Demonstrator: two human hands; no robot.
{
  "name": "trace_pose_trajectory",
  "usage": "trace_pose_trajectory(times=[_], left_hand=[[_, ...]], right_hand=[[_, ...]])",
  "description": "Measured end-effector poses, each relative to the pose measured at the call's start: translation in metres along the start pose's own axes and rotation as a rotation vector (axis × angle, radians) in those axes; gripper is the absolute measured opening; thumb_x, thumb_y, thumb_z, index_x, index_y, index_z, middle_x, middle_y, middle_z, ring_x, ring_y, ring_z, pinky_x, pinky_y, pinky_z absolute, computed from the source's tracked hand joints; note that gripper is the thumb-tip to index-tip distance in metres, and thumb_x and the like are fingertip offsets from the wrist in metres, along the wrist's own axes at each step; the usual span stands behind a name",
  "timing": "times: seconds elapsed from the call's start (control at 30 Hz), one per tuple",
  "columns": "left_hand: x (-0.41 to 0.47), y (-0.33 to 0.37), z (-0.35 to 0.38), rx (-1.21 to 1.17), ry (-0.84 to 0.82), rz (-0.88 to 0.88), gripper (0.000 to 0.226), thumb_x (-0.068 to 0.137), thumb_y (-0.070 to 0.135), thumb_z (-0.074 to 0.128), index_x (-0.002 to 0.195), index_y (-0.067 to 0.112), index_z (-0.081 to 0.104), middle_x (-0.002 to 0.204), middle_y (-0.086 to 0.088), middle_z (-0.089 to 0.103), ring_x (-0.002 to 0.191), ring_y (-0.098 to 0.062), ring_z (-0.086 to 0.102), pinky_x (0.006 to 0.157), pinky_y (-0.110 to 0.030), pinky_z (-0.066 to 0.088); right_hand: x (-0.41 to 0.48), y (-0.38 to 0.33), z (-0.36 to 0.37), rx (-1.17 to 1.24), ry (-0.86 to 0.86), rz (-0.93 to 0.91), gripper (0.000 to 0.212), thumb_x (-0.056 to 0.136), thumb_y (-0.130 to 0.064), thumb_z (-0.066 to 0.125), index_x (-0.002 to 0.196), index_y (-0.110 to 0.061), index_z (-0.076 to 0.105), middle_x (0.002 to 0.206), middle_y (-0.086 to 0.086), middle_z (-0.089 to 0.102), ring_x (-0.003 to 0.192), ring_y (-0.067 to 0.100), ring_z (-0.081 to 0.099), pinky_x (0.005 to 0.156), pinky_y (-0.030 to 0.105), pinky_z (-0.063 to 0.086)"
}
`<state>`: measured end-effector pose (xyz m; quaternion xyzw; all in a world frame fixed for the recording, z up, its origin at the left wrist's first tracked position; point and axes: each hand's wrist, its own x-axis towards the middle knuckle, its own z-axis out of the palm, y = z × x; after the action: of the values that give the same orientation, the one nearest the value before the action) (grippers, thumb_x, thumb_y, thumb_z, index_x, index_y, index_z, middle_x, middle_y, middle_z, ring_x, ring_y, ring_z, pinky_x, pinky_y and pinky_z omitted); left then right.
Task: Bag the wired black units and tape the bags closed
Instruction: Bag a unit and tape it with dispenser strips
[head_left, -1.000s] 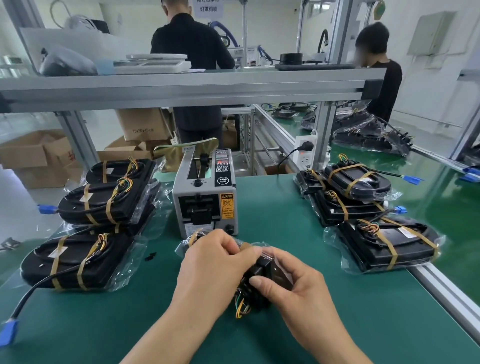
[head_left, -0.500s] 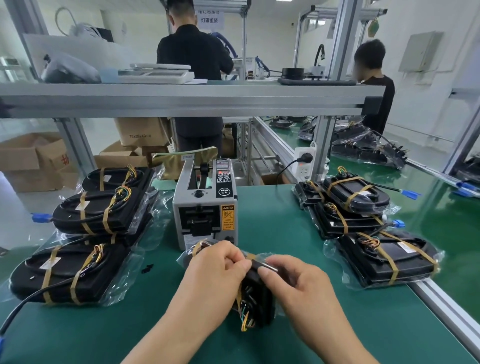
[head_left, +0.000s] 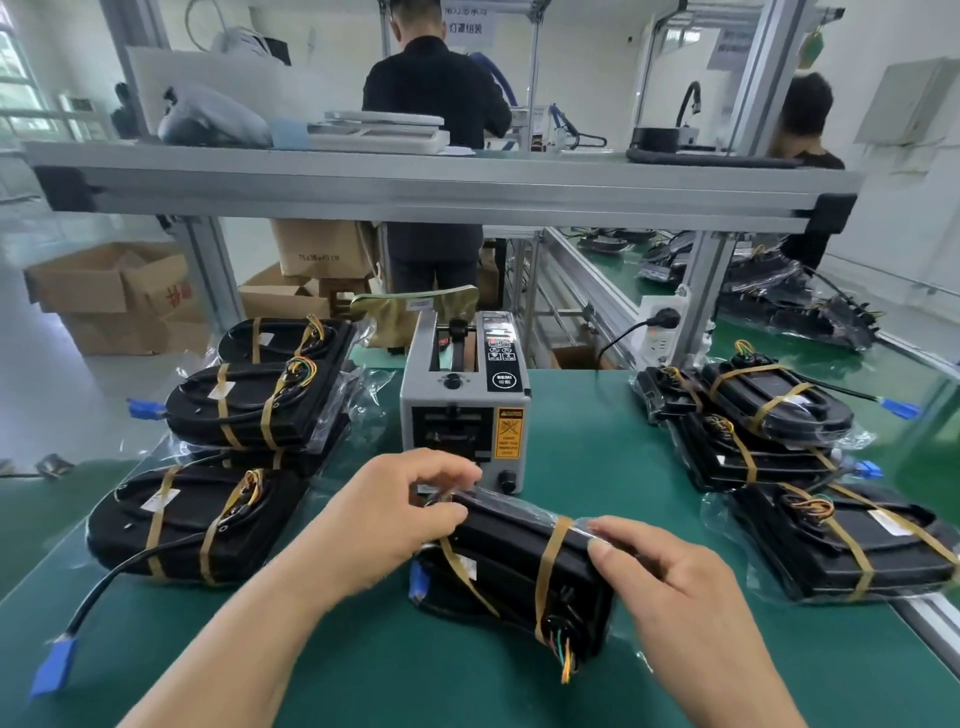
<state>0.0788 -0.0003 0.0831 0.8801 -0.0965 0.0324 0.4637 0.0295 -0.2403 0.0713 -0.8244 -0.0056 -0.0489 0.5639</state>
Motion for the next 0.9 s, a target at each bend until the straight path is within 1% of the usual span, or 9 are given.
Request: trace_pose_trajectory(times=[0.13, 0.23, 0.3, 0.4, 0.5, 0.6, 0.73, 0.83, 0.9], left_hand=[[0.005, 0.001, -0.005, 0.214, 0.036, 0.27, 0.015, 0.087, 0.012, 0.072, 0.095, 0.023, 0.079, 0.099, 0.017, 0.073, 0.094, 0.002, 0.066, 0.087, -0.02, 0.051], [0.008, 0.003, -0.007, 0.48, -0.015, 0.505, 0.011, 0.095, 0.017, 0.064, 0.095, 0.011, 0.074, 0.094, 0.003, 0.071, 0.089, -0.013, 0.067, 0.083, -0.033, 0.053], [0.009, 0.005, -0.008, 0.578, -0.024, 0.577, 0.014, 0.098, 0.019, 0.059, 0.093, 0.011, 0.07, 0.089, 0.003, 0.066, 0.081, -0.017, 0.064, 0.075, -0.037, 0.054], [0.009, 0.005, -0.006, 0.577, 0.074, 0.611, 0.01, 0.095, 0.018, 0.063, 0.089, 0.012, 0.068, 0.082, 0.004, 0.064, 0.069, -0.02, 0.061, 0.062, -0.04, 0.052], [0.008, 0.001, 0.004, 0.355, 0.164, 0.41, 0.007, 0.093, 0.018, 0.064, 0.089, 0.019, 0.069, 0.08, 0.01, 0.063, 0.071, -0.01, 0.058, 0.066, -0.03, 0.049], [0.008, -0.005, 0.015, 0.105, 0.168, 0.184, 0.014, 0.09, 0.019, 0.064, 0.082, 0.029, 0.067, 0.075, 0.016, 0.061, 0.069, -0.003, 0.054, 0.061, -0.013, 0.04], [0.018, -0.015, 0.012, -0.243, 0.138, -0.067, 0.013, 0.089, 0.026, 0.068, 0.078, 0.029, 0.075, 0.077, 0.012, 0.07, 0.067, 0.001, 0.059, 0.062, -0.015, 0.048], [0.036, -0.025, 0.009, -0.586, 0.308, -0.451, 0.017, 0.092, 0.027, 0.066, 0.082, 0.018, 0.077, 0.064, 0.008, 0.066, 0.052, -0.002, 0.054, 0.051, -0.017, 0.044], [0.047, -0.026, 0.014, -0.79, 0.28, -0.654, 0.013, 0.093, 0.023, 0.066, 0.085, 0.015, 0.073, 0.057, 0.008, 0.062, 0.042, -0.002, 0.047, 0.04, -0.015, 0.037]], right_hand=[[0.001, -0.006, 0.0, -0.298, 0.01, -0.062, 0.016, 0.086, -0.031, 0.069, 0.099, -0.041, 0.069, 0.094, -0.029, 0.07, 0.095, -0.008, 0.062, 0.079, 0.002, 0.04], [0.007, -0.025, 0.004, -0.582, 0.011, -0.257, 0.042, 0.083, -0.039, 0.071, 0.124, -0.038, 0.061, 0.121, -0.029, 0.06, 0.114, -0.001, 0.056, 0.096, 0.017, 0.039], [0.018, -0.042, 0.012, -0.645, -0.075, -0.35, 0.044, 0.083, -0.043, 0.071, 0.125, -0.037, 0.061, 0.123, -0.025, 0.062, 0.115, 0.001, 0.055, 0.097, 0.018, 0.041], [0.041, -0.059, 0.028, -0.723, -0.256, -0.386, 0.032, 0.082, -0.043, 0.071, 0.111, -0.032, 0.064, 0.109, -0.014, 0.067, 0.104, 0.01, 0.06, 0.091, 0.031, 0.048], [0.059, -0.064, 0.04, -0.701, -0.305, -0.362, 0.016, 0.083, -0.039, 0.072, 0.09, -0.028, 0.064, 0.086, -0.007, 0.067, 0.084, 0.015, 0.062, 0.079, 0.037, 0.053], [0.069, -0.058, 0.047, -0.635, -0.261, -0.351, 0.009, 0.085, -0.034, 0.071, 0.086, -0.026, 0.066, 0.081, -0.007, 0.067, 0.08, 0.016, 0.062, 0.075, 0.038, 0.053], [0.072, -0.05, 0.051, -0.659, -0.248, -0.342, 0.01, 0.091, -0.028, 0.062, 0.083, -0.026, 0.066, 0.086, -0.009, 0.065, 0.083, 0.015, 0.06, 0.079, 0.037, 0.052], [0.076, -0.046, 0.046, -0.656, -0.208, -0.298, 0.016, 0.092, -0.026, 0.06, 0.077, -0.023, 0.065, 0.082, -0.012, 0.066, 0.08, 0.009, 0.06, 0.077, 0.031, 0.053], [0.079, -0.046, 0.044, -0.64, -0.194, -0.257, 0.018, 0.092, -0.025, 0.058, 0.077, -0.023, 0.065, 0.08, -0.011, 0.066, 0.079, 0.008, 0.061, 0.076, 0.03, 0.053]])
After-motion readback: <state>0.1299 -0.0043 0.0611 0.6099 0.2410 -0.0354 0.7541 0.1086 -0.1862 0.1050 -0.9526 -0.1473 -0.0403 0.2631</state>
